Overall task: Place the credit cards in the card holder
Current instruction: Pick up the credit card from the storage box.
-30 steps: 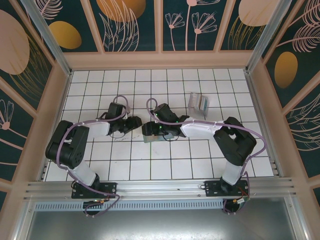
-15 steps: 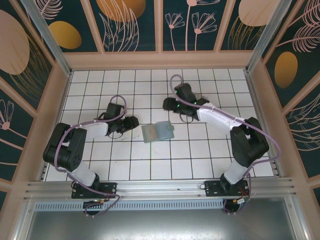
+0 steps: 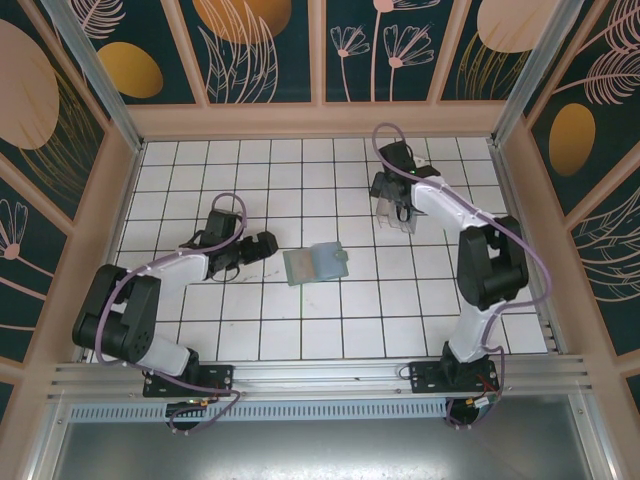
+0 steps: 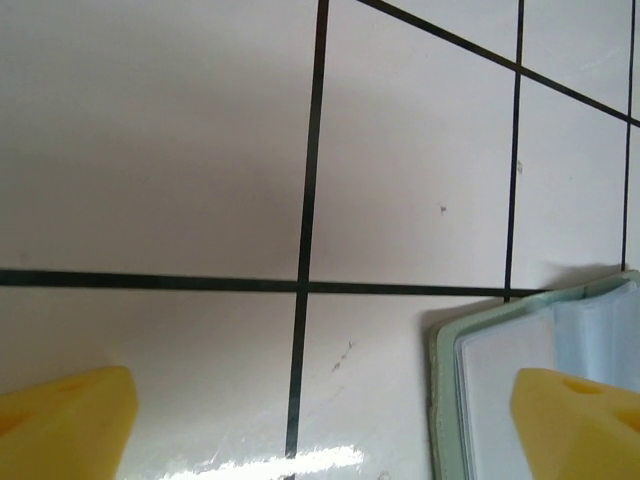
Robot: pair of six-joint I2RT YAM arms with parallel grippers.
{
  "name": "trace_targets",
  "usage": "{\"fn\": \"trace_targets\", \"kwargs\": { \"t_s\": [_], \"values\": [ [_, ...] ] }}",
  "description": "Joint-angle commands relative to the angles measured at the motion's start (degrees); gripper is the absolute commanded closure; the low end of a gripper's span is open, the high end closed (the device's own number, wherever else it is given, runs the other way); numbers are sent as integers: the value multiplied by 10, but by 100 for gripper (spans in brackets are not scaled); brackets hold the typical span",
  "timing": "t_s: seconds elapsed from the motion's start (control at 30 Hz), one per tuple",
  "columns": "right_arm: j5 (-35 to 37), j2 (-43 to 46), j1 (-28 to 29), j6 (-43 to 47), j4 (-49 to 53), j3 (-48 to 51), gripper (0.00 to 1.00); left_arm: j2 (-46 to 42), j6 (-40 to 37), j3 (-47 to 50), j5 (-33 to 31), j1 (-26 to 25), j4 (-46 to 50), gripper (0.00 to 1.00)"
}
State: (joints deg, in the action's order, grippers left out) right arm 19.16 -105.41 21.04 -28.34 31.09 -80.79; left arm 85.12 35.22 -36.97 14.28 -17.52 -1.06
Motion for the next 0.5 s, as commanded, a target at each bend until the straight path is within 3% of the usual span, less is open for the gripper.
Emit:
{"fn": "trace_targets", "kwargs": {
  "t_s": [0.0,0.47],
  "values": [
    [48,-25,-1,14,56,-28,1,-34,-17,7,-11,1,2,1],
    [89,-22,-13,25,54,-3,1,-34,-19,-8,-28,1,26,1]
  ]
}}
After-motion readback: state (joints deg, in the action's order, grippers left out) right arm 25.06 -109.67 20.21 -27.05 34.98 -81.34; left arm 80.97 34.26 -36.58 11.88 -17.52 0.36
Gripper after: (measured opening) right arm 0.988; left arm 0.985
